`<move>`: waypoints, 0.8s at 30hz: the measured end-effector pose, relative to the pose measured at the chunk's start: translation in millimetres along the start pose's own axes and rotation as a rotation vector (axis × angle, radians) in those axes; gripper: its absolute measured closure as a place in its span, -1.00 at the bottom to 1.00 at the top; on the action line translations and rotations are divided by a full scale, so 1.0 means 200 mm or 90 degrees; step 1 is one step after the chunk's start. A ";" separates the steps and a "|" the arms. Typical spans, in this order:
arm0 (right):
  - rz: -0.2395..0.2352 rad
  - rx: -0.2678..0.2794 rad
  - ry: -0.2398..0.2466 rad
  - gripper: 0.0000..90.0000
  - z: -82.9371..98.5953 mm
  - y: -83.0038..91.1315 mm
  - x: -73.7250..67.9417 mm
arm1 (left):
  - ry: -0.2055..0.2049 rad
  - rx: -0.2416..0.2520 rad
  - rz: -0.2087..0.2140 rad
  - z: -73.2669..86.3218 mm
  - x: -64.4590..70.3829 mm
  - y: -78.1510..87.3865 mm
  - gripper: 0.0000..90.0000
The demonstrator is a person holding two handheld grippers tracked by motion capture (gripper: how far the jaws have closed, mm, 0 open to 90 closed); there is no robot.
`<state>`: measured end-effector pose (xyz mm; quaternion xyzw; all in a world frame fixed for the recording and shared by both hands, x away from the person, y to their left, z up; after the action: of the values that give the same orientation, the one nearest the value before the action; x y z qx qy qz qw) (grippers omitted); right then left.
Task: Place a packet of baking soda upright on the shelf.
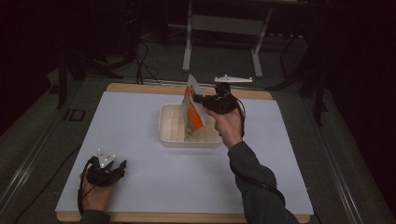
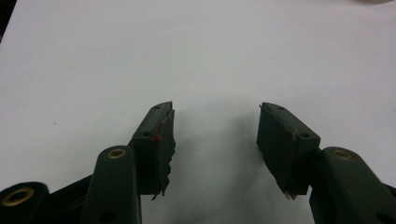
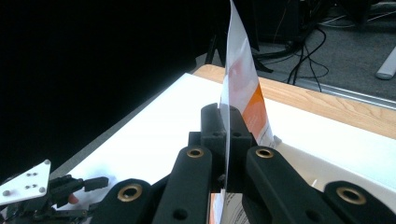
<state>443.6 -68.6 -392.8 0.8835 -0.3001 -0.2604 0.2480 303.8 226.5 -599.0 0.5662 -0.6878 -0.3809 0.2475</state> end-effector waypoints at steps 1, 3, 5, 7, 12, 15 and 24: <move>0.001 0.001 -0.001 1.00 0.00 0.00 0.00 | 0.000 0.000 0.000 0.00 0.00 0.00 0.02; 0.017 -0.001 0.001 1.00 0.01 -0.02 0.00 | -0.001 0.000 0.001 0.00 0.00 0.00 0.02; 0.019 -0.003 -0.001 1.00 0.03 -0.02 0.00 | -0.001 -0.001 0.000 0.00 0.00 0.00 0.02; 0.023 -0.004 -0.004 1.00 0.04 -0.03 0.01 | -0.003 -0.001 0.000 0.00 0.00 0.00 0.02; 0.023 0.002 -0.024 1.00 0.06 -0.05 0.02 | -0.003 -0.001 -0.001 0.00 0.00 0.00 0.02; 0.023 0.011 -0.038 1.00 0.07 -0.06 0.02 | -0.003 -0.002 -0.001 0.00 0.00 0.00 0.02; 0.029 0.020 -0.052 1.00 0.09 -0.08 0.02 | -0.001 0.000 -0.002 0.00 0.00 0.00 0.02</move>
<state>442.6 -64.6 -416.5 0.8690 -0.3337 -0.2856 0.2279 303.5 226.5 -598.7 0.5671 -0.6872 -0.3816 0.2460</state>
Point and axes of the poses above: each handheld gripper's, and its own axes: y roughly backward along the jaws, z roughly out of its underside, x roughly to its right, the point moved 7 cm from there along -y, roughly forward along the jaws, and after that the axes turned 13 degrees about -x, right-handed, at the moved point
